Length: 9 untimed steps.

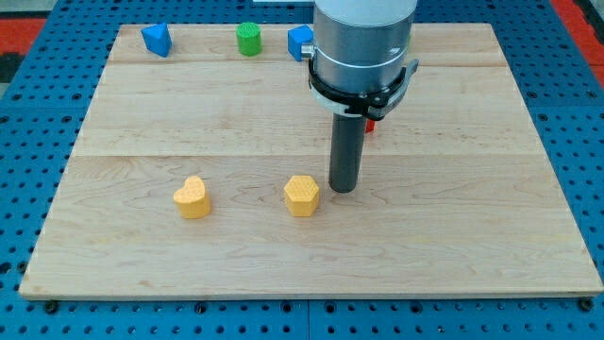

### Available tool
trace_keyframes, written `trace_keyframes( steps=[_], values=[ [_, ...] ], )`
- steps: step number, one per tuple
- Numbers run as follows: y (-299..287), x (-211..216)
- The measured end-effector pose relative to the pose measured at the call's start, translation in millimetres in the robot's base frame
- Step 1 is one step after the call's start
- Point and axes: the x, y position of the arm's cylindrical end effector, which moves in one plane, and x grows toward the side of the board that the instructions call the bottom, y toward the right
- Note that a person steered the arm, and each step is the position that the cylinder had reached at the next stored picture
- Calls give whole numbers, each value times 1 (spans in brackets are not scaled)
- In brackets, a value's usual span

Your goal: Move the yellow hexagon to the bottom center of the board

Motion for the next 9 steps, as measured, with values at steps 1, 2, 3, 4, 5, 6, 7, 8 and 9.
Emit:
trace_keyframes(
  steps=[1, 2, 3, 4, 5, 6, 7, 8, 9],
  values=[
    [-15, 36],
    [23, -15],
    [-71, -10],
    [-38, 4],
    [-17, 37],
    [-14, -35],
    [-49, -86],
    [-75, -50],
    [-85, -6]
  ],
)
